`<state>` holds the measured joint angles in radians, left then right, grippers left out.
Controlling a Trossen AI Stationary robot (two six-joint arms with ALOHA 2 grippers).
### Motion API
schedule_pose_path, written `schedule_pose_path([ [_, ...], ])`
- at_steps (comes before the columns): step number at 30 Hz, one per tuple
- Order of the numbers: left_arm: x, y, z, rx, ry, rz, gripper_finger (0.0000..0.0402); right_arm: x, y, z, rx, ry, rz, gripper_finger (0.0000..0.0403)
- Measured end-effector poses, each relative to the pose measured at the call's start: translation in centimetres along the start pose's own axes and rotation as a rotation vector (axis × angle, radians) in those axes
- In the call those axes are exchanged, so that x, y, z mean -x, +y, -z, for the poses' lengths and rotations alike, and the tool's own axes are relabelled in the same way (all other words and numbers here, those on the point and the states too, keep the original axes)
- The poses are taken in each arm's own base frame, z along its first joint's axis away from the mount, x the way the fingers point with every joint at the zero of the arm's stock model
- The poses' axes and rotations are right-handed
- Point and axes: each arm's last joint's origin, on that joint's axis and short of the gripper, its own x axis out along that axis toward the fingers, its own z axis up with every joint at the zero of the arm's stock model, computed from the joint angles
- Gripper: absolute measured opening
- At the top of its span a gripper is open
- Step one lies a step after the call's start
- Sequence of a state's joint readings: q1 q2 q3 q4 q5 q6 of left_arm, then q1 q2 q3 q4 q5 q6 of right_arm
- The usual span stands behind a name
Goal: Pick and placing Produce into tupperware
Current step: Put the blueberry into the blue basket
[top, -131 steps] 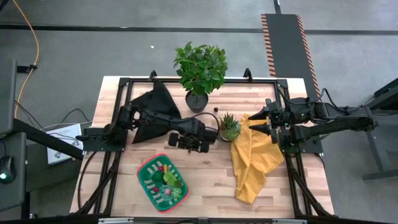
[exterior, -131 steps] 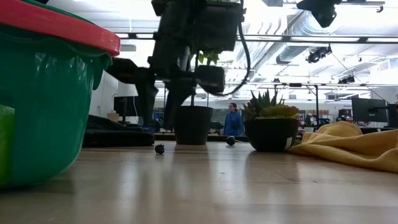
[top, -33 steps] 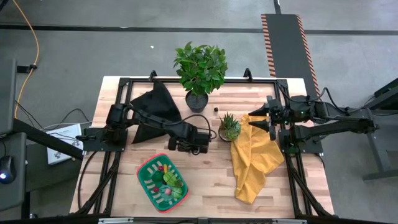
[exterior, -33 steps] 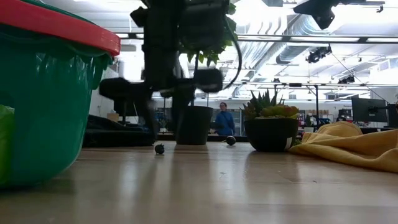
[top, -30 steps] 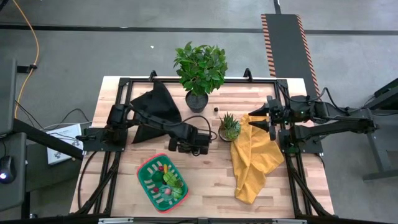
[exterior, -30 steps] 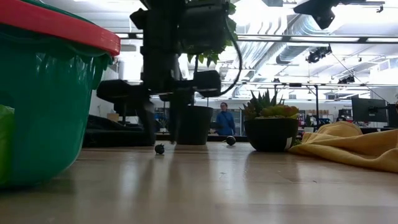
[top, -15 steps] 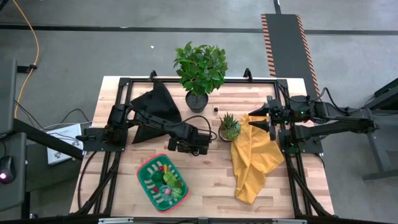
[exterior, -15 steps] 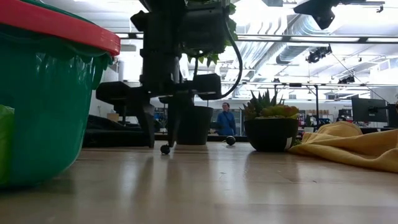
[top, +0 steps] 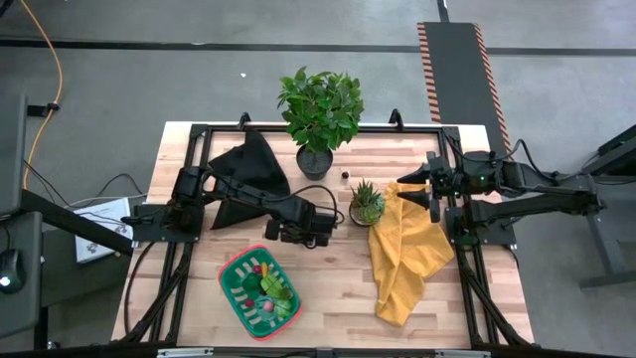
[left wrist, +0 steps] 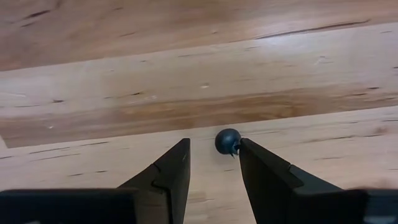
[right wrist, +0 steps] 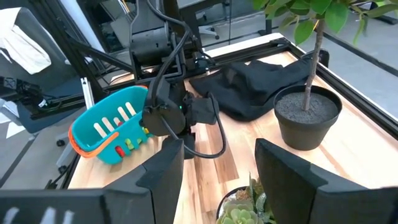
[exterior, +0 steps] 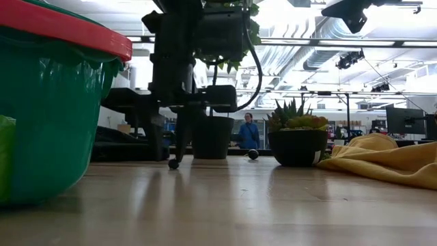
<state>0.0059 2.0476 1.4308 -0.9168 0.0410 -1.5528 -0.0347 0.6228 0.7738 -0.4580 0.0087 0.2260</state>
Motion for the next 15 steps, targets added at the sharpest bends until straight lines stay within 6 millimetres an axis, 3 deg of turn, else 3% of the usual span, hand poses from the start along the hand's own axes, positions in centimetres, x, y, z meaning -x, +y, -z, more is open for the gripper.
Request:
schedule_pose_path([
  [15, 0.02, -0.13, 0.0, -0.002, 0.0, 0.014, 0.0126, 0.0, 0.0, 0.0, 0.0, 0.0, -0.002, 0.0191],
])
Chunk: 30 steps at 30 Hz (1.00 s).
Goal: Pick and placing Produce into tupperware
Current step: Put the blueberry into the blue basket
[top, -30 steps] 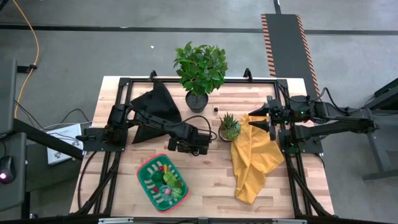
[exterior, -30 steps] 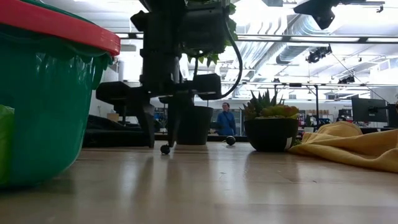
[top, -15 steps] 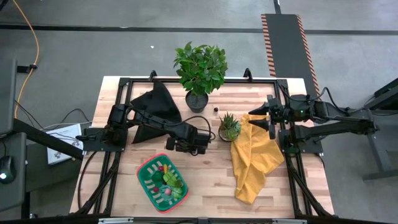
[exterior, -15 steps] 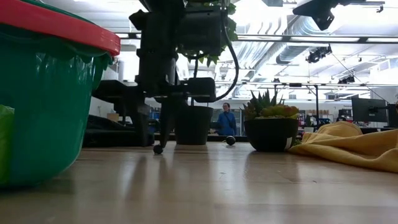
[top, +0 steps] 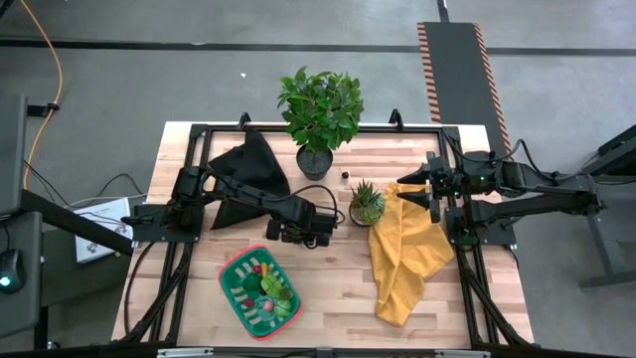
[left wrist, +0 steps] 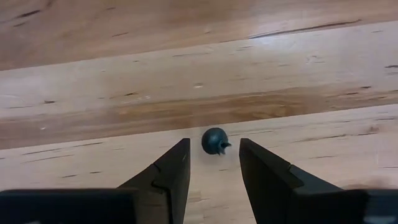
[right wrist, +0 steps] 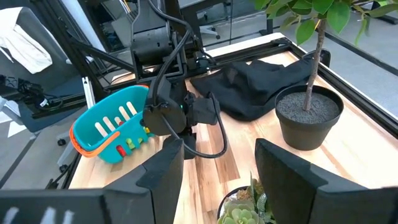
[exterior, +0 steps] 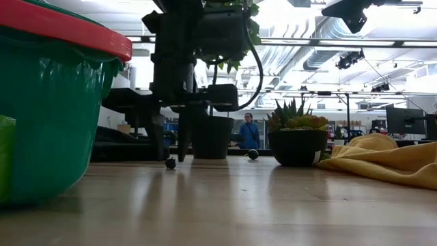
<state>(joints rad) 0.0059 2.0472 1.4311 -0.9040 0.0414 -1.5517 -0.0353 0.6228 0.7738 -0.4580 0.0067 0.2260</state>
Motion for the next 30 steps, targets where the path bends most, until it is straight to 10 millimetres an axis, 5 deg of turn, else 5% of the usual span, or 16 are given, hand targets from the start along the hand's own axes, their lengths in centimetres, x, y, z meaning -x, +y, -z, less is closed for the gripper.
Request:
schedule_pose_path([
  [30, -0.15, 0.0, -0.1, -0.013, -0.027, -0.006, 0.0126, 0.0, 0.0, 0.01, 0.0, 0.001, 0.0, 0.0191],
])
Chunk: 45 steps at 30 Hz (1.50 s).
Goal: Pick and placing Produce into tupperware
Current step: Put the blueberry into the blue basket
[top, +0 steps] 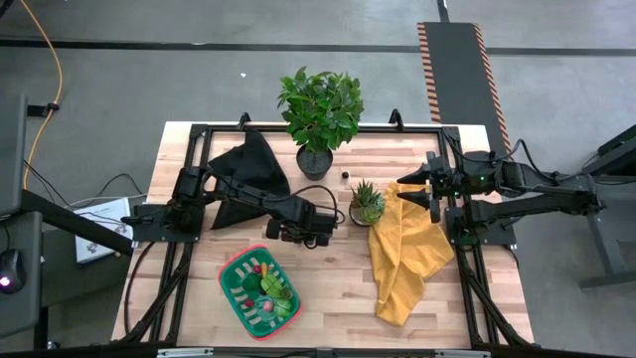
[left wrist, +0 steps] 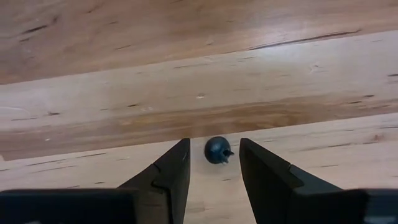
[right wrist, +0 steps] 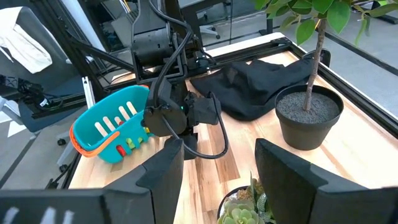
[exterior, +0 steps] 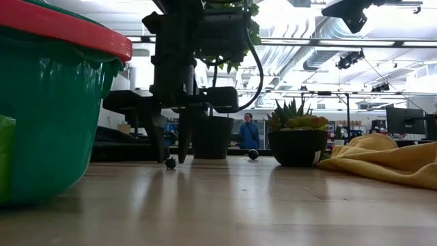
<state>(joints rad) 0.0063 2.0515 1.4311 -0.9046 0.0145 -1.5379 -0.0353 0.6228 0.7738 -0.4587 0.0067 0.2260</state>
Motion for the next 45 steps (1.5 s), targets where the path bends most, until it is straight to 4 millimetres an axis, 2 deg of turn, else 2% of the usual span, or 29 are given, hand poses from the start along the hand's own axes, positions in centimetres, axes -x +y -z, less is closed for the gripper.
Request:
schedule_pose_path([
  [28, -0.05, 0.02, 0.03, -0.011, 0.012, -0.004, 0.0126, 0.0, 0.0, 0.0, 0.0, 0.0, 0.0, 0.0191],
  [31, -0.05, 0.02, 0.03, -0.011, 0.011, -0.004, 0.0113, 0.0, 0.0, 0.0, 0.0, 0.0, 0.0, 0.0191],
  [40, -0.05, 0.03, 0.01, -0.015, 0.002, -0.005, 0.004, 0.0, 0.0, 0.0, 0.0, 0.0, 0.0, 0.0191],
  [45, 0.0, 0.03, 0.0, -0.015, 0.0, -0.004, 0.0025, 0.0, 0.0, 0.0, 0.0, 0.0, 0.0, 0.0191],
])
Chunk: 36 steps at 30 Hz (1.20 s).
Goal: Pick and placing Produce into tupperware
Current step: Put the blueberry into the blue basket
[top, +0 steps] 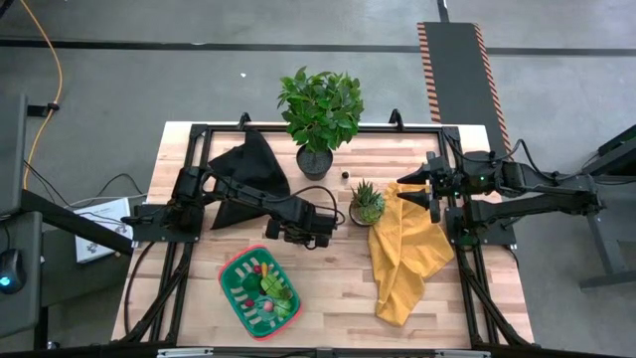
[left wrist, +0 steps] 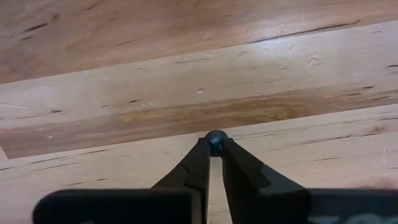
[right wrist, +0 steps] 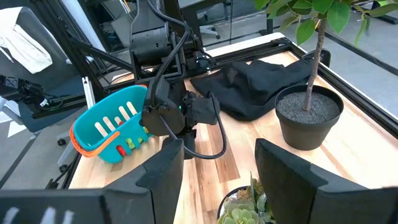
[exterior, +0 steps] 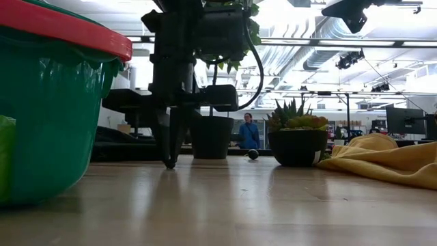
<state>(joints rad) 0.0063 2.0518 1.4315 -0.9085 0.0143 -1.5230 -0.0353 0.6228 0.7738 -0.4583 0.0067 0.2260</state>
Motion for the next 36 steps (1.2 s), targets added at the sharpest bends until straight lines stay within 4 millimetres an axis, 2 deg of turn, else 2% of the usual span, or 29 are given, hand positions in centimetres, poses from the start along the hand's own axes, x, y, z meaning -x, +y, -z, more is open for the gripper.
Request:
schedule_pose_path([
  [10, -0.01, -0.02, 0.0, 0.003, 0.002, 0.002, 0.0044, 0.0, 0.0, 0.0, 0.0, 0.0, 0.0, 0.0191],
  [22, -0.1, -0.14, -0.02, 0.004, -0.001, 0.012, 0.0106, 0.0, 0.0, 0.0, 0.003, 0.0, 0.0, 0.0191],
  [36, -0.37, 0.05, -0.05, 0.01, -0.015, 0.004, 0.0108, 0.0, 0.0, 0.0, 0.003, 0.0, 0.0, 0.0191],
])
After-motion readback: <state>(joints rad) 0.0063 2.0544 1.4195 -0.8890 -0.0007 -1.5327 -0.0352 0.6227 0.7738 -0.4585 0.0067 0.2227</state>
